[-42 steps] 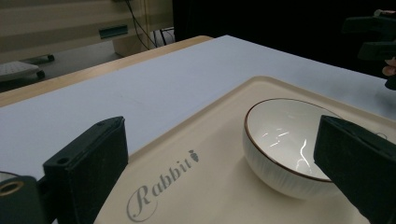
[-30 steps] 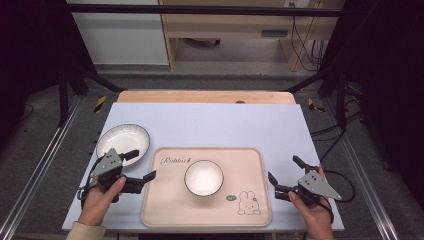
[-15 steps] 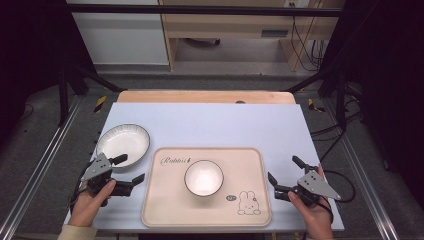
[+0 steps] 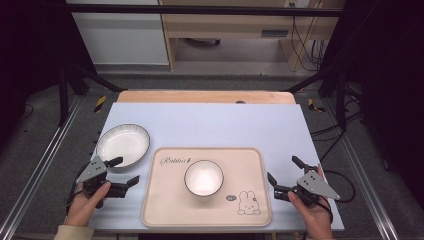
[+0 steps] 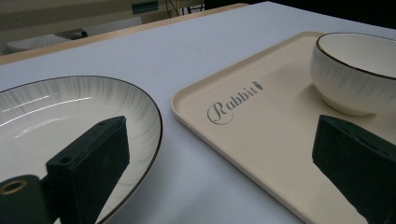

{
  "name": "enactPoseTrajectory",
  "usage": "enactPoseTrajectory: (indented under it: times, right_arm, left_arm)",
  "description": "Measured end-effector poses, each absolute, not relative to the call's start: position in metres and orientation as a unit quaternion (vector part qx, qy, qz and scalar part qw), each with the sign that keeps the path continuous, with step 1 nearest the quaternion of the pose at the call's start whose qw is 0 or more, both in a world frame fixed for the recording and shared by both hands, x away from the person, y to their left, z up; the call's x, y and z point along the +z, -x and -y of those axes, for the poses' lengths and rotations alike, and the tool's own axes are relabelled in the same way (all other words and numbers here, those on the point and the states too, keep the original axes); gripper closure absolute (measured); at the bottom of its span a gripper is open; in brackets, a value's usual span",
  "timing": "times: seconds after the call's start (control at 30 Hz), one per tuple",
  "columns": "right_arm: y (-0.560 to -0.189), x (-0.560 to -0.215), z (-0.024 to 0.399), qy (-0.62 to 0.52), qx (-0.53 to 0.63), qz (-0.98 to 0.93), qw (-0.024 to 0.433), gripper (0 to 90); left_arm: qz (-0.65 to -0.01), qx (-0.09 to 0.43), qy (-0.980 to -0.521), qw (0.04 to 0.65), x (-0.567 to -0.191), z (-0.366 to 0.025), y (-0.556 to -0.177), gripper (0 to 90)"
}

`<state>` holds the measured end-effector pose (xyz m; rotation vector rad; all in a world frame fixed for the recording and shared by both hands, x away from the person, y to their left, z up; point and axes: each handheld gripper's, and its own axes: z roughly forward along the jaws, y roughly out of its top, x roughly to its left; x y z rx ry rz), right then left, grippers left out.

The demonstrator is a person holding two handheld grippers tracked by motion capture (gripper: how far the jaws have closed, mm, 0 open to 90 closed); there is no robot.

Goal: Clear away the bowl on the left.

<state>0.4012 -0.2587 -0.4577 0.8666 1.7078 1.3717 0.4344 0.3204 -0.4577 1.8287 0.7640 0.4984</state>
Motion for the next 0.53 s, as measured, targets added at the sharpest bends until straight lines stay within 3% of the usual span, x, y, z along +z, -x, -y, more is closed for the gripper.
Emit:
enactPoseTrajectory:
  times: [0.53]
  right_arm:
    - [-0.401,-0.458,0.259,-0.340,0.539,-0.668,0.383,4.2]
  left_arm:
    - [-0.305,0.180,-0.785,0.508,-0.462,-0.307,-0.432,4.5]
